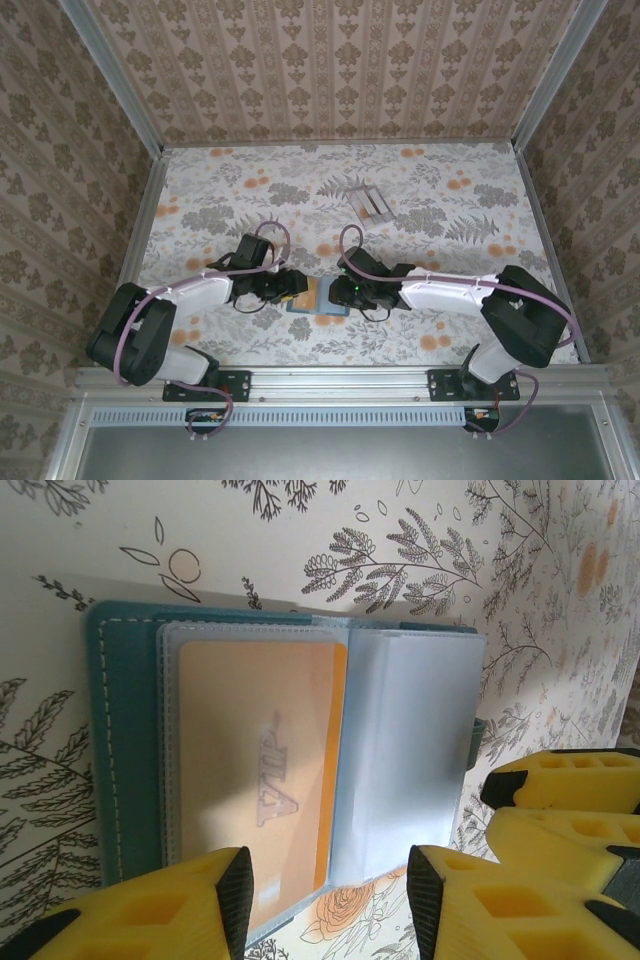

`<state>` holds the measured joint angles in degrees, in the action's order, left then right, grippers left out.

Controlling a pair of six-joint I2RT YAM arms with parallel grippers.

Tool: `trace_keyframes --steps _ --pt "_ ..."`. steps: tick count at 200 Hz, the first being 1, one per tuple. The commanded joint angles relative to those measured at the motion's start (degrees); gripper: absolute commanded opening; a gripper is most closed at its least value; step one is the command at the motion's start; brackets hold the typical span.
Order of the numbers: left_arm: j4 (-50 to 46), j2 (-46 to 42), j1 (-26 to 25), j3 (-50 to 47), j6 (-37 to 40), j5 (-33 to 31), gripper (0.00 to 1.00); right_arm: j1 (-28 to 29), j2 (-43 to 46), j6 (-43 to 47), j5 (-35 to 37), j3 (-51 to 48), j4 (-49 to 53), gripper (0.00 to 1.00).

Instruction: Put the credit cards into the card holder

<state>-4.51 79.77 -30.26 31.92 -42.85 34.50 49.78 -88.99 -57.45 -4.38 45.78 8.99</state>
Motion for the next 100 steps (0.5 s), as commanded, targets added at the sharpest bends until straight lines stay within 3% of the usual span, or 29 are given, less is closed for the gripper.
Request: trace_keyframes --steps 1,100 --pt "-0.89 0.48 0.38 -0.37 1.45 -0.27 0.48 0.25 -1.31 -0.73 -1.33 1.54 -0.61 0.38" --pt "-0.72 1.0 0.64 -0.18 1.74 0.06 0.48 0.23 -0.25 -0.38 -0.42 2.3 1.83 0.39"
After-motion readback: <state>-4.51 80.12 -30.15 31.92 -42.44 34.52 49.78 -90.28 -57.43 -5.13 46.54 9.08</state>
